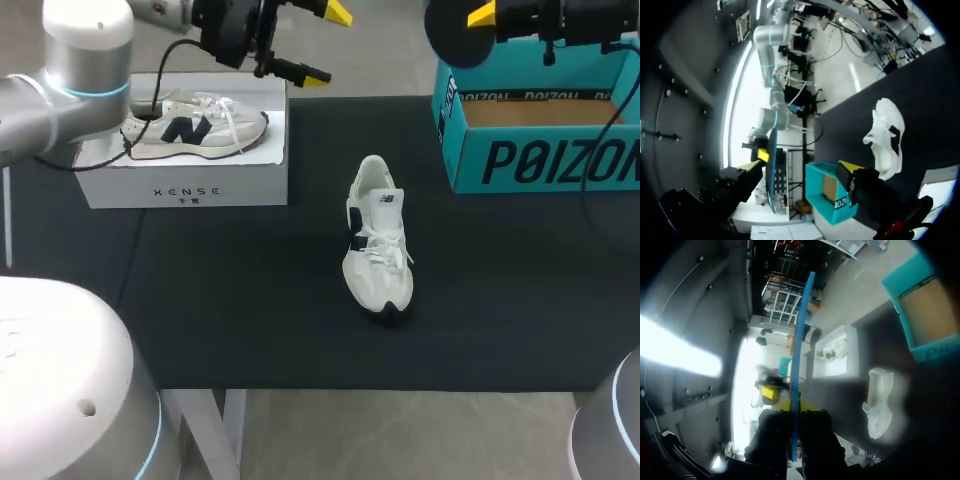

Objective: Take the shoe out of the shoebox, open the shoe tongue, remove and reinsert the insole, then place the shoe into the shoebox

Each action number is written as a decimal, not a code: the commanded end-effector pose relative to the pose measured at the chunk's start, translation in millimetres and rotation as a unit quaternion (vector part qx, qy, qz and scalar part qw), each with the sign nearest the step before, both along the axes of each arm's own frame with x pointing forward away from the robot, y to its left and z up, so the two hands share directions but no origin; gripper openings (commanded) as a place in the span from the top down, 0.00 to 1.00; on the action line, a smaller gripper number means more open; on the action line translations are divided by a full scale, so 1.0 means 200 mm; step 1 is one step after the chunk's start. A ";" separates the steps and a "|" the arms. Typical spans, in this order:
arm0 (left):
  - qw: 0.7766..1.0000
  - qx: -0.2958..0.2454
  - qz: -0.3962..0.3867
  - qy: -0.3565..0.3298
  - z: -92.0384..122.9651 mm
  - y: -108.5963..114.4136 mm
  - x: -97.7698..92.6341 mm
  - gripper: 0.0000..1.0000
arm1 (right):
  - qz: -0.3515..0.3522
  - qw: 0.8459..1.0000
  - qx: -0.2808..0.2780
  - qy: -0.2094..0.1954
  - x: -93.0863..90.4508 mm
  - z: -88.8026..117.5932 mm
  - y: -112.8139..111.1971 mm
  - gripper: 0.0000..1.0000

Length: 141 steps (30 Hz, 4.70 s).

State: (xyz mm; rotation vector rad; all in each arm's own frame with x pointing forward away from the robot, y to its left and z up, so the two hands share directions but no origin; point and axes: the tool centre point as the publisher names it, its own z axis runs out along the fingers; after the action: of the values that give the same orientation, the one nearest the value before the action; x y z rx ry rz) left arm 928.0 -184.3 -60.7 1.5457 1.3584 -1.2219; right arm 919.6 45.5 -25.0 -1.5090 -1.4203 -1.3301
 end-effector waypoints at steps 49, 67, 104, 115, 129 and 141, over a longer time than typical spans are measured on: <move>0.978 0.170 0.103 -0.068 -0.40 0.73 -0.10 0.00 | 0.023 0.992 -0.019 -0.126 0.06 0.13 0.18 1.00; 0.978 0.170 0.103 -0.068 -0.40 0.73 -0.10 0.00 | 0.011 0.993 -0.017 -0.116 0.07 0.13 0.16 1.00; 0.978 0.170 0.103 -0.068 -0.40 0.73 -0.10 0.00 | 0.030 0.955 -0.088 -0.283 0.30 0.11 0.24 1.00; 0.978 0.170 0.103 -0.068 -0.40 0.73 -0.10 0.00 | 0.111 0.901 -0.175 -0.382 0.34 -0.07 0.33 1.00; 0.978 0.170 0.103 -0.068 -0.40 0.73 -0.10 0.00 | 0.102 0.907 -0.185 -0.365 0.33 -0.12 0.33 1.00; 0.978 0.170 0.103 -0.068 -0.40 0.73 -0.10 0.00 | 0.079 0.919 -0.040 -0.385 0.32 -0.30 0.40 1.00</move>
State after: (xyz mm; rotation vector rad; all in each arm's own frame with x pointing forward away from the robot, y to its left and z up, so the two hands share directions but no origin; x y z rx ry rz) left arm 906.6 -38.4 -140.2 1.6302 1.6505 -0.7719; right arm 981.5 122.1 -62.6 -0.9692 -2.1558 -1.7440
